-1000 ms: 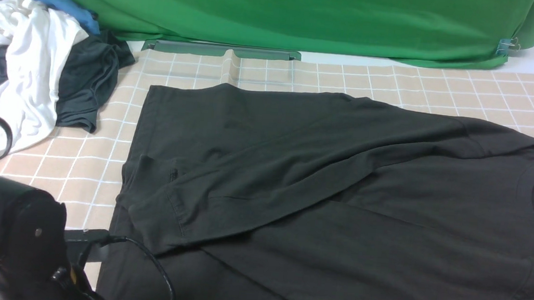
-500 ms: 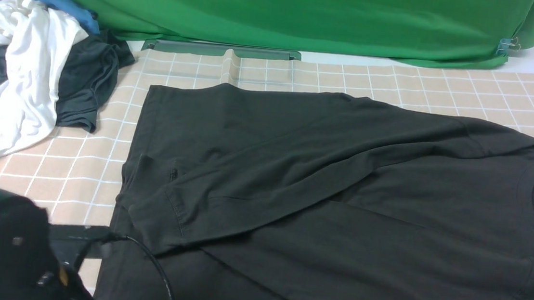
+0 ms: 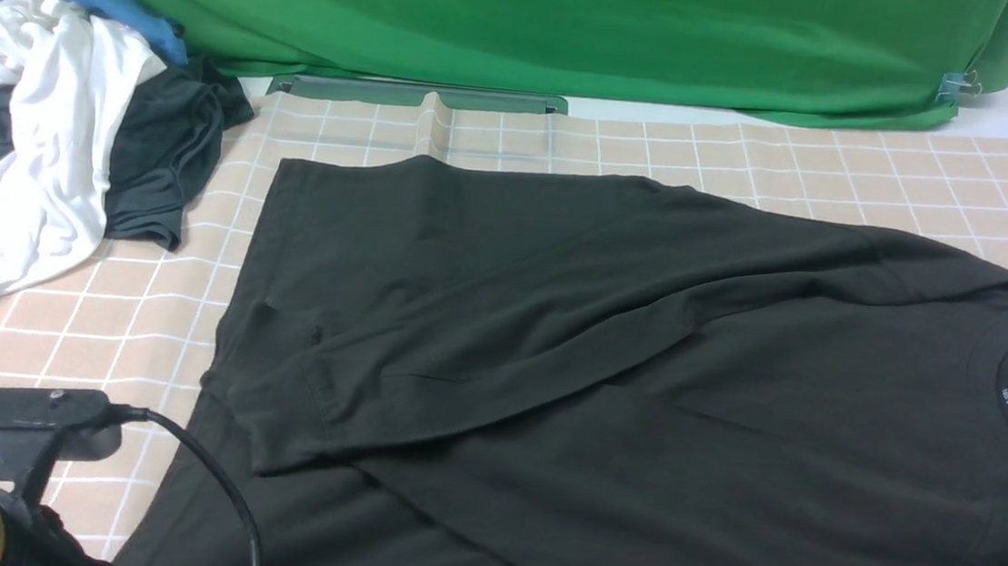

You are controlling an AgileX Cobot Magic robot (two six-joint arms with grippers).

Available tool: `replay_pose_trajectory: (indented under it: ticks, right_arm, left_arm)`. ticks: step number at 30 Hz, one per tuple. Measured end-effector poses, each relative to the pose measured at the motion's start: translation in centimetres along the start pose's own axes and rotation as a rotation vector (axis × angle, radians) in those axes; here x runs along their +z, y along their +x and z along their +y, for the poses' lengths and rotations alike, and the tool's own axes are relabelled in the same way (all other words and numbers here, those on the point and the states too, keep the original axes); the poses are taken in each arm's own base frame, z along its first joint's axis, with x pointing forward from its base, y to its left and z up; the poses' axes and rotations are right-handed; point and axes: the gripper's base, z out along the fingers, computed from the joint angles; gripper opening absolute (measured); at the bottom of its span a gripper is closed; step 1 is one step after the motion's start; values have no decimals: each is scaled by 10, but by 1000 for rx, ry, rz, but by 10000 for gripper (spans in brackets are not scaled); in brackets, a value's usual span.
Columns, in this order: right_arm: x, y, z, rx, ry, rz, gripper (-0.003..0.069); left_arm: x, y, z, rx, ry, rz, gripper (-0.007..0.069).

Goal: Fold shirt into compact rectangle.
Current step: 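Grasp the near edge of the shirt at its hem and shoulder corners, then fold the black garment in half by bringing its near edge over to the far edge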

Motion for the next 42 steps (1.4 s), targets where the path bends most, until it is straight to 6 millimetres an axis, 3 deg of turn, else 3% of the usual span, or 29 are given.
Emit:
replay_pose_trajectory:
  ticks: [8, 14, 22, 26, 28, 31, 32, 37, 42]
  right_arm:
    - [48, -13, -12, 59, 25, 3, 605]
    - [68, -24, -10, 29, 41, 5, 629]
    - [95, -31, 14, -188, 141, 54, 624]
    - [98, -32, 24, -257, 156, 54, 531]
    - [99, -32, 28, -271, 154, 57, 403]
    - [99, -31, 32, -277, 138, 62, 111]
    - [99, -31, 32, -278, 138, 61, 76]
    - [90, -33, 33, -288, 144, 48, 48]
    - [54, -33, 37, -316, 157, -77, 48]
  left_arm:
    - [-3, -7, 9, -24, -40, -40, 35]
    - [-5, -13, 14, -46, -40, -75, 35]
    - [-5, -13, 14, -40, -35, -81, 35]
    - [-5, -13, 14, -41, -33, -80, 35]
    - [-5, -13, 13, -50, -20, -82, 35]
    - [-5, -15, 9, -71, 25, -101, 35]
    - [-5, -16, 7, -76, 46, -113, 35]
    - [-15, -25, 0, -98, 109, -154, 35]
    - [-38, -40, -6, -92, 140, -230, 35]
